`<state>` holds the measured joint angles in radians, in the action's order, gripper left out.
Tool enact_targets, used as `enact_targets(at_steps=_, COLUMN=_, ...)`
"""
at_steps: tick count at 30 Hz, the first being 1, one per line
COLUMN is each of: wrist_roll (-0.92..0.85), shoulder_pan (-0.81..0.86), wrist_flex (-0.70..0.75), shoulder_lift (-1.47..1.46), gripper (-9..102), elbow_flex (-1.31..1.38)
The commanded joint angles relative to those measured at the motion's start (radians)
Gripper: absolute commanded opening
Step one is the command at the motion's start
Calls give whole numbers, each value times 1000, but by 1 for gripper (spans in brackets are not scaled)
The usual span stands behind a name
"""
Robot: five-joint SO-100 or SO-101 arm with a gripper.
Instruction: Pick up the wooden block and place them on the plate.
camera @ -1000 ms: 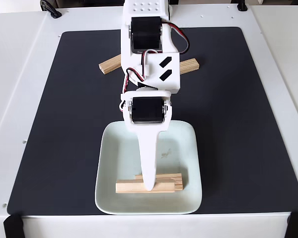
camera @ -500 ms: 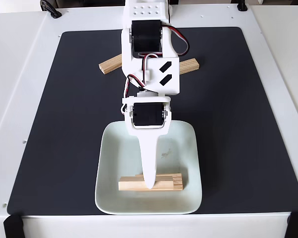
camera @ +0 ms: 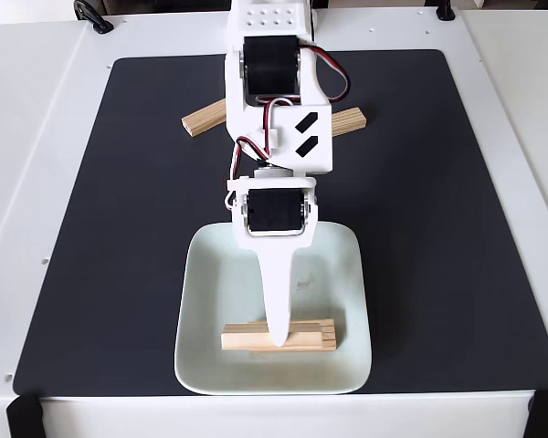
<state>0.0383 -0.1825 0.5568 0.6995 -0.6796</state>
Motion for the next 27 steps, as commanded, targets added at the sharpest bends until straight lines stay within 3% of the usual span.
enact_targets(at_steps=1, wrist_roll=6, shoulder_pan=-6, wrist_flex=6, shoulder_lift=29, gripper=0, elbow_flex=38)
enact_targets(at_steps=7, wrist_roll=-8, shoulder_pan=-6, wrist_flex=6, shoulder_lift=28, gripper=2, elbow_flex=38)
enact_targets(at_steps=16, wrist_roll=-9, shoulder_pan=-6, wrist_flex=6, shoulder_lift=23, gripper=22, elbow_flex=37)
enact_targets(at_steps=27, wrist_roll=-6, shoulder_pan=-14, wrist_flex=8, shoulder_lift=58, gripper=23, elbow_flex=38)
